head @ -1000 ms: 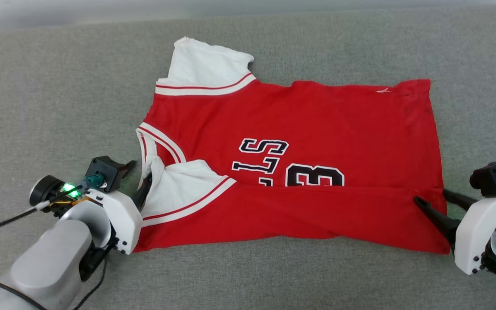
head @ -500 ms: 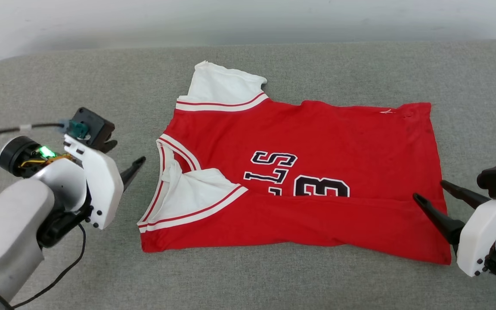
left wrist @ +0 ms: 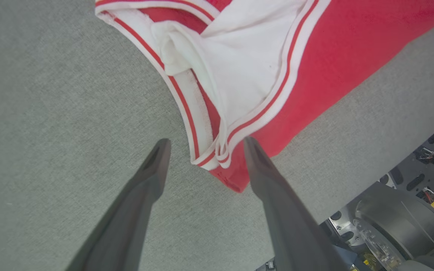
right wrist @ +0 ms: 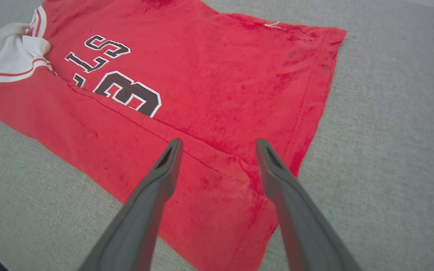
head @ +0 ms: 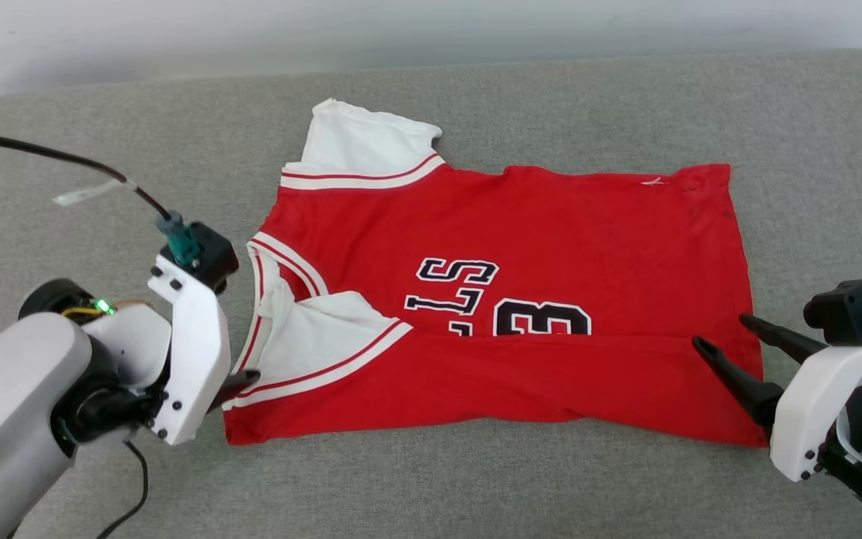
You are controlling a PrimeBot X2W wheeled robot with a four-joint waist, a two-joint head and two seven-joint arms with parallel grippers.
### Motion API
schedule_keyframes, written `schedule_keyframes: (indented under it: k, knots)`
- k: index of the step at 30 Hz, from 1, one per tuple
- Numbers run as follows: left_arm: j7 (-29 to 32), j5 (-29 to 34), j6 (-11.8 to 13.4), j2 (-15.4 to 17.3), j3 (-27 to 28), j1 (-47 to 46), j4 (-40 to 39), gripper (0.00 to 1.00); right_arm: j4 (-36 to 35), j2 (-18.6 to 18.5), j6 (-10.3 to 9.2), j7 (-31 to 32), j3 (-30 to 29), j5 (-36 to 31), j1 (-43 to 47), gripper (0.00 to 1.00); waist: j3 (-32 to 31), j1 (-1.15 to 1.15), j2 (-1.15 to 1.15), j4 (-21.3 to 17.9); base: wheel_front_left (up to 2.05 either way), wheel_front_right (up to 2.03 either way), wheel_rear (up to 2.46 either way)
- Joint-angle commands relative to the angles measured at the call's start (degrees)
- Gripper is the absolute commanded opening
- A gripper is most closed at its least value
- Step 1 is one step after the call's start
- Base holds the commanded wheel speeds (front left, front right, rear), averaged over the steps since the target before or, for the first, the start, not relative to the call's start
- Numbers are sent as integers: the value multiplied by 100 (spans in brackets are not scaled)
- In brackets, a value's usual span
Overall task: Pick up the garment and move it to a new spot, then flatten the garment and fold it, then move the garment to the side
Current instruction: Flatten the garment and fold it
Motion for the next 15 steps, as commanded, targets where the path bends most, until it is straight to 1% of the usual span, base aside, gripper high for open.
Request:
schedule_keyframes:
  k: [1,5,8,11,15]
  knots:
    - [133,-77,9,-5,-63,85,22,100,21,49,-4,-19,29,11,-98,100,64,0,0,-56,0,0,0]
    - [293,-159,18,-34,-152,183,144,100,54,86,-4,-35,93,-3,-171,100,185,0,0,-127,0,0,0]
    - [363,-87,1,-66,-278,225,302,100,79,101,-4,-76,144,-18,-267,100,268,0,0,-164,0,0,0]
    - [428,8,-10,-146,-432,302,552,100,128,138,-4,-94,213,-21,-332,100,332,0,0,-190,0,0,0]
    - [361,96,-44,-351,-615,401,893,100,199,163,-4,-125,322,-5,-436,100,373,0,0,-214,0,0,0]
